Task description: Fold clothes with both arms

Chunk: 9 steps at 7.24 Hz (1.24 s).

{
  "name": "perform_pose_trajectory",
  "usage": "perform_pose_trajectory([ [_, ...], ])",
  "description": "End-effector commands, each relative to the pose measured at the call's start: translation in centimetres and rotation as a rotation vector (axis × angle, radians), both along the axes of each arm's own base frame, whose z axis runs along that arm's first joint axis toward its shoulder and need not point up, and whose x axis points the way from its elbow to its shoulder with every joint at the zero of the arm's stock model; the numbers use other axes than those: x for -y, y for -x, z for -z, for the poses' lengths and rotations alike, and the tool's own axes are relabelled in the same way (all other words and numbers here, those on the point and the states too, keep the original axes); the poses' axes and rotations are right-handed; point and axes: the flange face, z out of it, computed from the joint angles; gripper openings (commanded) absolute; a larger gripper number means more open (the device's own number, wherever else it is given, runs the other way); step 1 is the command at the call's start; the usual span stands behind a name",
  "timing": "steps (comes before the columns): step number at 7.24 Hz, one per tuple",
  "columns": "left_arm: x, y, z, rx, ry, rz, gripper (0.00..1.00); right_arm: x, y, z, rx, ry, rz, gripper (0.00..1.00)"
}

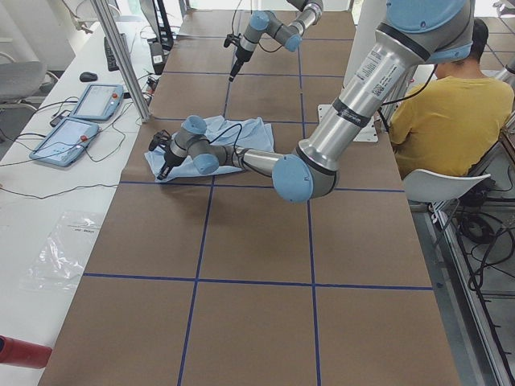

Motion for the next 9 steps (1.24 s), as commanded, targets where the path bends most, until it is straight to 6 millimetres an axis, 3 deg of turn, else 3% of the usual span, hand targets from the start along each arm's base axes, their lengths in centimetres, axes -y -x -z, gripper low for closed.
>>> perform_pose_trajectory([
  [1,0.3,4.8,1.0,-0.053,-0.056,-0.132,1.00,-2.9,4.1,3.0,0.052,0.033,-0.023,1.00],
  [2,-0.6,7.2,0.8,-0.064,-0.084,-0.203,1.00,-2.7,7.2,5.6,0.021,0.035,-0.029,1.00],
  [4,-2.4,8.3,0.5,-0.075,-0.096,-0.201,1.00,-3.0,14.4,10.2,-0.066,-0.051,0.042,1.00],
  [5,-2.6,8.4,0.3,-0.076,-0.093,-0.200,1.00,-3.5,17.4,11.0,-0.129,-0.098,0.099,1.00],
  [6,-2.9,8.6,0.0,-0.078,-0.091,-0.198,1.00,-4.3,19.6,12.6,-0.206,-0.203,0.191,0.99],
  [7,-3.9,9.2,-0.6,-0.079,-0.092,-0.197,1.00,-4.5,20.6,12.6,-0.298,-0.306,0.292,0.97],
  [9,-4.6,9.7,-1.4,-0.077,-0.086,-0.193,1.00,-7.0,22.5,12.3,-0.396,-0.443,0.476,0.86],
])
